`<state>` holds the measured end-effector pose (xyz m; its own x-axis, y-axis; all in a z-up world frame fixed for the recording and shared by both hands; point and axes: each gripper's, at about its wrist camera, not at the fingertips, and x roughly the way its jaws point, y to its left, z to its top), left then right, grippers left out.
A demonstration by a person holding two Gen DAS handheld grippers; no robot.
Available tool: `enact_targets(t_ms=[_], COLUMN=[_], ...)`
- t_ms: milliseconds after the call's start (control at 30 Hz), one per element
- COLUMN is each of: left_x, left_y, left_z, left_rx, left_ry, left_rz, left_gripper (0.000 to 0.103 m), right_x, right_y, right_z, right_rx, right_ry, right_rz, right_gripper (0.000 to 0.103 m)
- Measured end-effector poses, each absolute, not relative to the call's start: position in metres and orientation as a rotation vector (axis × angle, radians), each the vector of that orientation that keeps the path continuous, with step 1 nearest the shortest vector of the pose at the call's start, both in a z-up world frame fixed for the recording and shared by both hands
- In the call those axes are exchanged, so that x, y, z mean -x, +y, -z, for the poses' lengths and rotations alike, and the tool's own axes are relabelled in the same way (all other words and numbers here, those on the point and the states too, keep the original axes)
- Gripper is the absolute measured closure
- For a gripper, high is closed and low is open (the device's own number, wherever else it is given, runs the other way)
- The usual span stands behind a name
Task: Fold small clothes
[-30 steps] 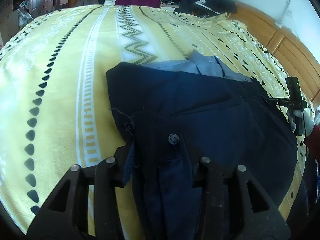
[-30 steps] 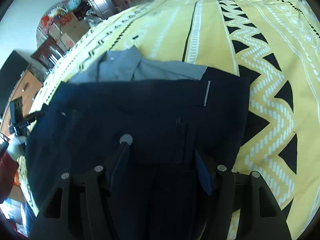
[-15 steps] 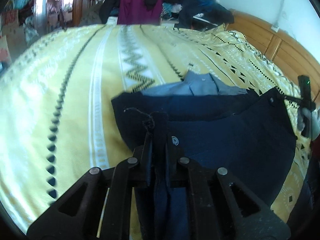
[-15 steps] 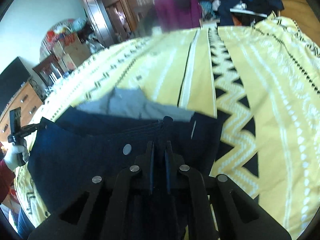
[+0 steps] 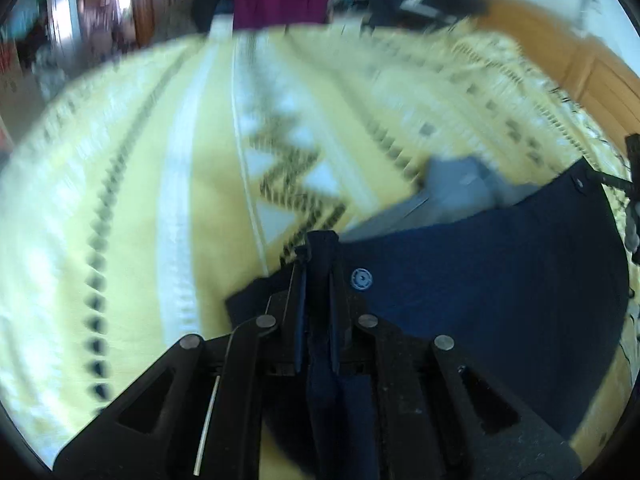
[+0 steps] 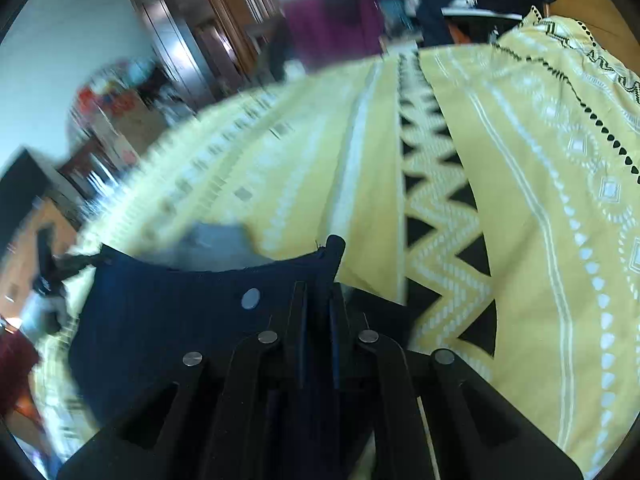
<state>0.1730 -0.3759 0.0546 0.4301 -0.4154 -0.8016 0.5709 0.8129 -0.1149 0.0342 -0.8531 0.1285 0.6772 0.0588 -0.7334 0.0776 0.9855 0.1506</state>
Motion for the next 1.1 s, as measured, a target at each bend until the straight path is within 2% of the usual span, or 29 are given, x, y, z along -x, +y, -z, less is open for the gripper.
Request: enact_targets(t_ms=[67, 167, 300, 467, 533, 567, 667, 700, 733, 767, 833, 967, 1100], left_x=[-0.184, -0.182, -0.174, -0.176, -0.183, -0.189, -0.195, -0.192, -0.188, -0.179, -0.157, -0.076, -0.008], left_y=[-0.377, -0.369, -0.374, -0.369, -0.375, -0.378, -0.365, -0.364, -0.365, -0.364, -0.361, -0.343, -0.353], left_z=[-0.024, -0.027, -0.036, -0.056, -0.040, -0.021, -0.021, -0.026, -0.031, -0.040, -0.062, -0.110, -0.103], left_rx=[-0.155, -0.104, -0.156, -0.094, -0.089, -0.086, 0.017, 0.003, -0.019, -0.049, -0.088, -0.066, 0.021], left_ry=[1.005, 0.984, 0.960, 0.888, 0.940, 1.012, 1.018, 1.007, 0.999, 0.990, 0.938, 0.809, 0.845], left_rz=[0.615, 0.624, 0.611, 0.608, 0.608, 0.622, 0.641, 0.626, 0.614, 0.603, 0.607, 0.674, 0.830], left_gripper=[0.093, 0.092, 0.093, 0.093, 0.092, 0.088, 0.087, 0.085, 0.084, 0.085, 0.086, 0.077, 0.072], right_x=[-0.045, -0.043, -0.039, -0.036, -0.037, -0.037, -0.030, -0.030, -0.029, -0.026, -0.005, 0.064, 0.132], right_y=[-0.863, -0.875, -0.881, -0.886, -0.889, -0.890, -0.904, -0.907, -0.906, -0.899, -0.886, -0.846, -0.784], right_z=[-0.096, -0.060, -0.061, -0.074, -0.073, -0.066, -0.041, -0.043, -0.047, -0.057, -0.086, -0.124, -0.101], right_rx=[-0.205, -0.273, -0.301, -0.290, -0.291, -0.295, -0.399, -0.418, -0.398, -0.334, -0.260, -0.215, -0.221], right_ry=[0.883, 0.926, 0.889, 0.847, 0.857, 0.875, 0.904, 0.903, 0.906, 0.906, 0.862, 0.788, 0.857], right_rz=[0.034, 0.046, 0.040, 0.037, 0.039, 0.047, 0.007, 0.008, 0.023, 0.056, 0.083, 0.060, -0.051], right_gripper=[0.093, 0.092, 0.092, 0.093, 0.093, 0.092, 0.096, 0.094, 0.087, 0.072, 0.059, 0.059, 0.059])
